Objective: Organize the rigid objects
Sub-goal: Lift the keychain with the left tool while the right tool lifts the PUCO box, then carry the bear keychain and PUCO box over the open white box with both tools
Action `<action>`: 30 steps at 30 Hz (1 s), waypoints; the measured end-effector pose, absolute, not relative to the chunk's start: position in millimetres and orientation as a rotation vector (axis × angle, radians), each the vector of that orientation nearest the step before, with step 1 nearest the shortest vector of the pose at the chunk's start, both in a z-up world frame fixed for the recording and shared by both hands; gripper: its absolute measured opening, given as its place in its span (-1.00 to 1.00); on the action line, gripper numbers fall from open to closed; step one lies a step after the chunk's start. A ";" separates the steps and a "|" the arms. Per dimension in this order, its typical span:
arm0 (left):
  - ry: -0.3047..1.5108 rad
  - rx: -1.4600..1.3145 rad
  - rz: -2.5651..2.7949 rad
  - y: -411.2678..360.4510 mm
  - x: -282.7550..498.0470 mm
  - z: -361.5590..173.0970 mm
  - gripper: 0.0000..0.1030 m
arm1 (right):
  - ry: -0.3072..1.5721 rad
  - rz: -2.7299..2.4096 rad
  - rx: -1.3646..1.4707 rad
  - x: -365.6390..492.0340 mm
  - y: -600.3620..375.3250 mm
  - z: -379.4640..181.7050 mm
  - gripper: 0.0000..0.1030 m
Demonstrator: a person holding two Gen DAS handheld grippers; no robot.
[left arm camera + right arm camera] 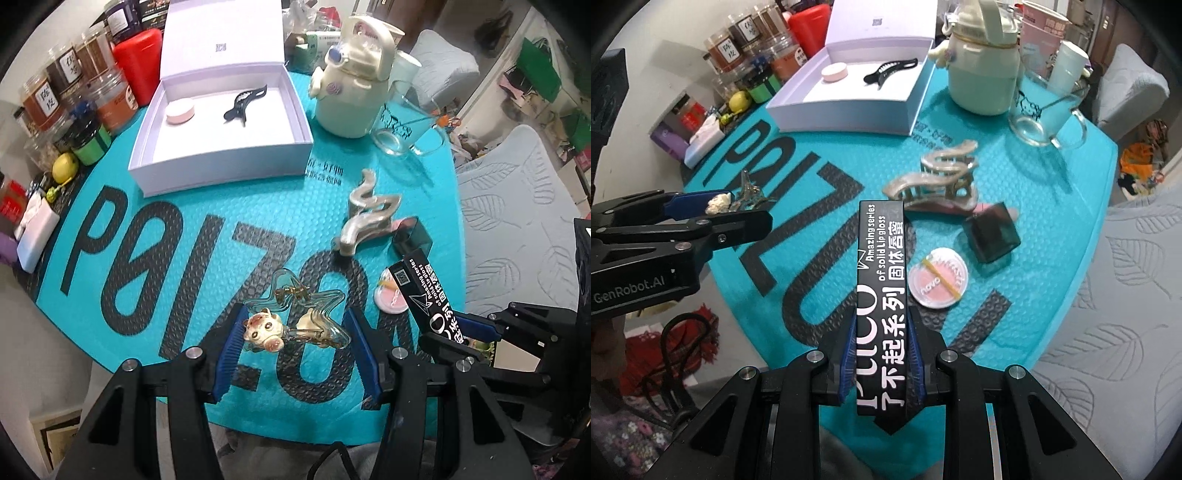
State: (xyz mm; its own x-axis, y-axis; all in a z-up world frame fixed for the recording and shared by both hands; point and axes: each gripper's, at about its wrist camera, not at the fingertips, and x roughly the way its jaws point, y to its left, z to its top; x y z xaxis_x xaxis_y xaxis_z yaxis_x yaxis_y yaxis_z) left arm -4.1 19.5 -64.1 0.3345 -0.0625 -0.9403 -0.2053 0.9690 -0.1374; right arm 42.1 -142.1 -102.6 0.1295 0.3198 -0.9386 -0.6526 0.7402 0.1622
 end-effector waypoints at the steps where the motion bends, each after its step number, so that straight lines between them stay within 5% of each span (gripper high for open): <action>1: 1.224 -0.248 0.089 20.3 -0.8 -60.6 0.05 | 1.248 0.730 -0.318 45.0 -140.9 -99.0 -0.51; 30: 1.197 -0.242 0.099 92.4 92.5 -57.1 0.05 | 1.240 0.826 -0.324 136.1 -63.9 -97.0 -0.51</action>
